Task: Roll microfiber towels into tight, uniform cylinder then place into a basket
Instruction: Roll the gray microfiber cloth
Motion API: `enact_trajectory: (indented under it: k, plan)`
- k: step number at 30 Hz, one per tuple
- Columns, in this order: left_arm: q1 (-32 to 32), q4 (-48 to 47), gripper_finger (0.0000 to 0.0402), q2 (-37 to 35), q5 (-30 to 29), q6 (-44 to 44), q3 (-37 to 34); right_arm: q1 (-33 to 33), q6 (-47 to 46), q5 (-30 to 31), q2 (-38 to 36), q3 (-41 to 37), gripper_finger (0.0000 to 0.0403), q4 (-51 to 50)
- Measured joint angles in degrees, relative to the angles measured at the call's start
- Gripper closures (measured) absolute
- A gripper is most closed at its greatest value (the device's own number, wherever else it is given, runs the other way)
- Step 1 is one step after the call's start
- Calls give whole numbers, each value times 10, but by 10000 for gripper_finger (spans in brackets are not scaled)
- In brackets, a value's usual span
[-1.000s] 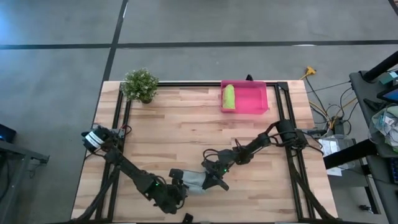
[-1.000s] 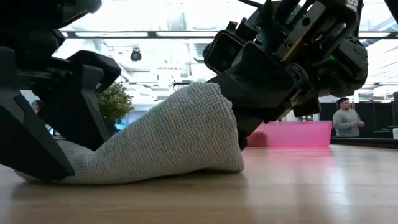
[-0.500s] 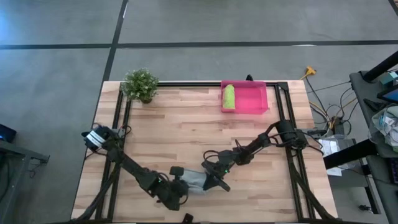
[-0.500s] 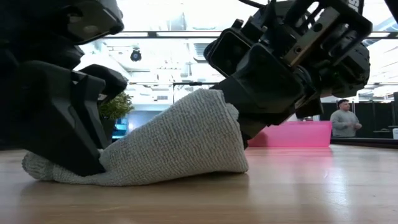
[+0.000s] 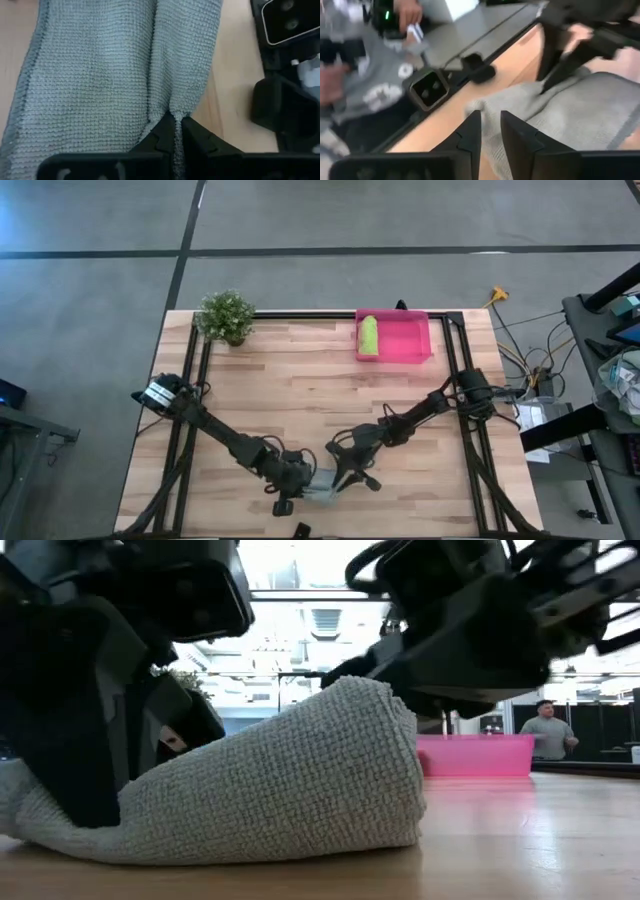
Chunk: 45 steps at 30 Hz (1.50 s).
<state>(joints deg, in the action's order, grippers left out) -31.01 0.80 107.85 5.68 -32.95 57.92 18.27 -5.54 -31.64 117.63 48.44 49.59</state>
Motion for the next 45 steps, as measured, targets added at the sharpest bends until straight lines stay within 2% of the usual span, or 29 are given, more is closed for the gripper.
enact_trajectory:
  k: [3,5,7,9,13,15,17,21,25,32,40,45]
  plan:
    - [17,3,400,0,29,-13,-3,16,70,3,-33,-1,317,-63]
    - [28,2,400,0,42,-14,-3,34,129,37,-59,0,310,-105]
    - [39,3,400,0,57,-14,-3,63,208,132,-87,0,308,-163]
    - [51,6,400,0,73,-14,-4,97,304,257,-112,0,308,-215]
    - [71,17,400,0,117,-14,-5,162,459,497,-148,1,307,-236]
    - [79,18,400,0,132,-14,-5,184,519,571,-158,1,307,-235]
    - [86,21,400,0,150,-13,-5,200,587,612,-160,1,307,-235]
    - [95,44,400,0,183,-13,-5,218,701,619,-139,1,307,-240]
    - [100,61,400,0,205,-15,-5,220,741,619,-97,10,307,-255]
    - [103,62,401,18,214,-42,-6,233,746,645,-50,69,296,-257]
    - [105,105,401,43,228,-62,-10,241,708,632,-49,102,275,-377]
    - [114,117,401,45,241,-64,-8,241,717,627,-49,104,275,-369]
